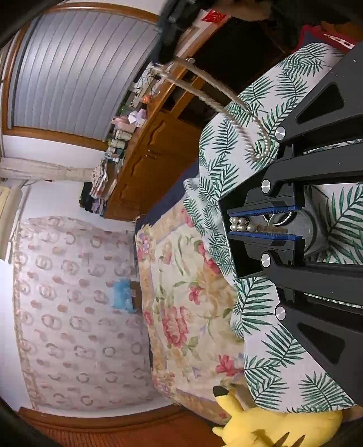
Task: Organize jewelry
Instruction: 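Lift the pearl strands and lower them into the black box with both grippers, then open both grippers over the box and withdraw toward the pile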
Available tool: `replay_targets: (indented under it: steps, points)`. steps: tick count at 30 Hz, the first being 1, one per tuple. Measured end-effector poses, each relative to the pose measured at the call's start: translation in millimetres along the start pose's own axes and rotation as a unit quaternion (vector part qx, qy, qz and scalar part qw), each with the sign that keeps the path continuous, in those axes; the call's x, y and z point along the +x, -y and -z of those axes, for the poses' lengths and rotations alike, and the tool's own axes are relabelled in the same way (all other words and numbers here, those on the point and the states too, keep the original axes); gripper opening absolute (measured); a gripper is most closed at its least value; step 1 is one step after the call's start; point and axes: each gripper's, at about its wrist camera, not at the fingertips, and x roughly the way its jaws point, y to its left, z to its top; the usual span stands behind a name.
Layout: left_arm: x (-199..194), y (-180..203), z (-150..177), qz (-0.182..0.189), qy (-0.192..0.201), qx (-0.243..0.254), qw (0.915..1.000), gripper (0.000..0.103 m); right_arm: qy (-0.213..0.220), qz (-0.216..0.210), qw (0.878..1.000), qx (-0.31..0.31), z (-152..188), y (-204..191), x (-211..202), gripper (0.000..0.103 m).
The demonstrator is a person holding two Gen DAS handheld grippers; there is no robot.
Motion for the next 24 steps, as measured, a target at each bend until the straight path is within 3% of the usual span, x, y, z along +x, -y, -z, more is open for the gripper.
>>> replay_targets:
  steps: [10, 14, 16, 18, 21, 24]
  points:
    - [11, -8, 0, 0.0, -0.014, -0.017, 0.9998, 0.011, 0.032, -0.015, 0.999, -0.019, -50, 5, 11, 0.008]
    - [5, -11, 9, -0.006, -0.016, -0.024, 0.9996, 0.028, 0.033, -0.025, 0.999, -0.023, -58, 4, 21, 0.009]
    - [2, -12, 14, -0.006, -0.018, -0.026, 0.9995, 0.031, 0.029, -0.028, 0.999, -0.023, -60, 2, 30, 0.009]
    - [-2, -13, 19, -0.015, -0.019, -0.028, 0.9993, 0.042, 0.022, -0.033, 0.999, -0.022, -59, 1, 40, 0.009]
    - [-8, -12, 26, -0.028, -0.019, -0.024, 0.9991, 0.054, -0.002, -0.047, 0.999, -0.016, -49, 0, 63, 0.009]
    - [-13, -13, 37, -0.035, -0.022, -0.028, 0.9987, 0.059, -0.025, -0.052, 0.998, -0.012, -36, -6, 84, 0.009]
